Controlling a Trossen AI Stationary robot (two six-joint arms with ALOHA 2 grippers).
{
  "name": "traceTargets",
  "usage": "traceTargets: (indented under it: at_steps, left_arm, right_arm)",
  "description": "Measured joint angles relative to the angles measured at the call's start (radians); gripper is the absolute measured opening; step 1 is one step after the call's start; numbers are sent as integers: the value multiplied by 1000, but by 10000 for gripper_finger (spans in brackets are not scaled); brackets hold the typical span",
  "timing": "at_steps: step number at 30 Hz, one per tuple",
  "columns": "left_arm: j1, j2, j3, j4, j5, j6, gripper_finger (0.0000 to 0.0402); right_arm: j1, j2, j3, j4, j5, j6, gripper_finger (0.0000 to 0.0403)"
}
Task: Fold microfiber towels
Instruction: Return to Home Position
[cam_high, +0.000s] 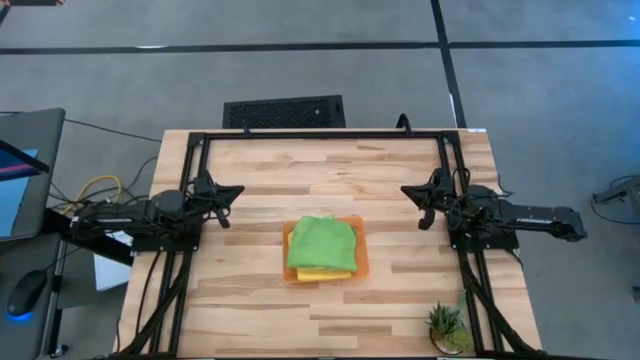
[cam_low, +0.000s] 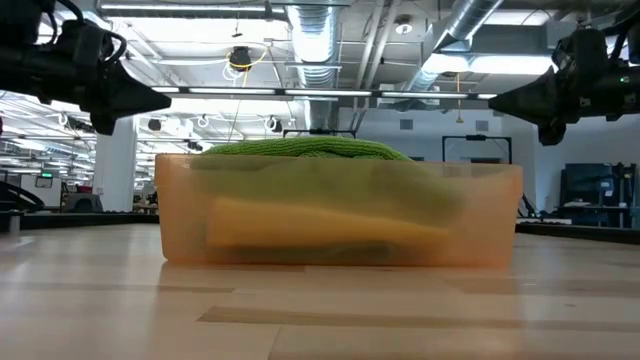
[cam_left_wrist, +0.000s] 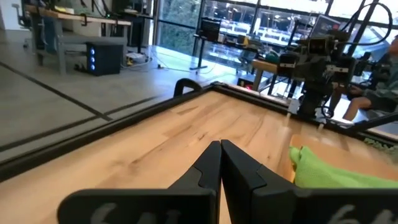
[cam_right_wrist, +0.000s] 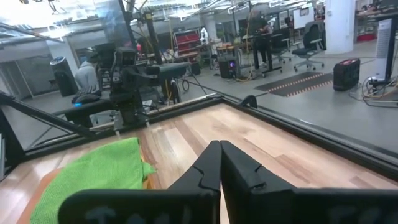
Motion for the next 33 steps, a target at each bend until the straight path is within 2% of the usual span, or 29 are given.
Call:
traceTargets:
  at_steps: [33]
  left_arm:
    - [0,1,0,-7,2,41,0]
  right_arm:
    - [0,0,0,0,0,0,33]
